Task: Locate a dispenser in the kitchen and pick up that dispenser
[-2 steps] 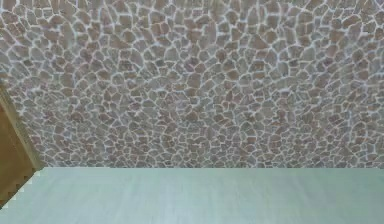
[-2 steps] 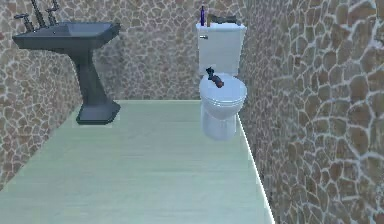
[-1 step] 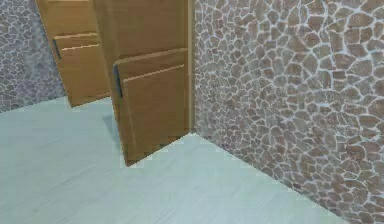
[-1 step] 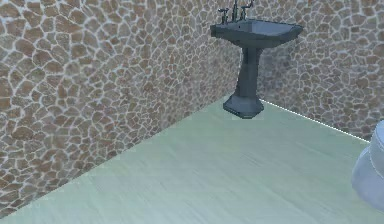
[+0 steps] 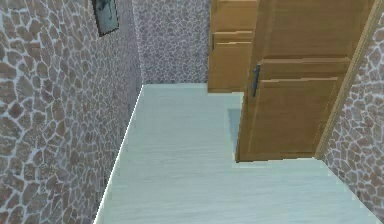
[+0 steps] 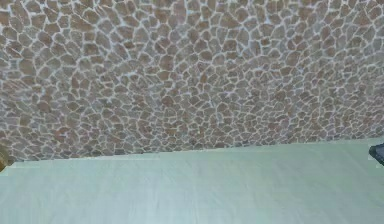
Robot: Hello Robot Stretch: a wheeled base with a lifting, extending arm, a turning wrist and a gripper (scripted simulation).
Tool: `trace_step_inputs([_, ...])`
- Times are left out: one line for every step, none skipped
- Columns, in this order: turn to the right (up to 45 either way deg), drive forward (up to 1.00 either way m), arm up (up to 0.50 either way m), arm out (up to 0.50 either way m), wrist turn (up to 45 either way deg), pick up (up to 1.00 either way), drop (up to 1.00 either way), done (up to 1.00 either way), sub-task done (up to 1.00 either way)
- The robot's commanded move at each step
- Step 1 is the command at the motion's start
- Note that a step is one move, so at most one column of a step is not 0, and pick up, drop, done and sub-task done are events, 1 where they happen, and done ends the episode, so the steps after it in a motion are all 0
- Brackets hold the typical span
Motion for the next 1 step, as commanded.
trace_step_inputs([0.0,1.0,0.0,0.0,0.0,0.0,0.0,0.0,0.0])
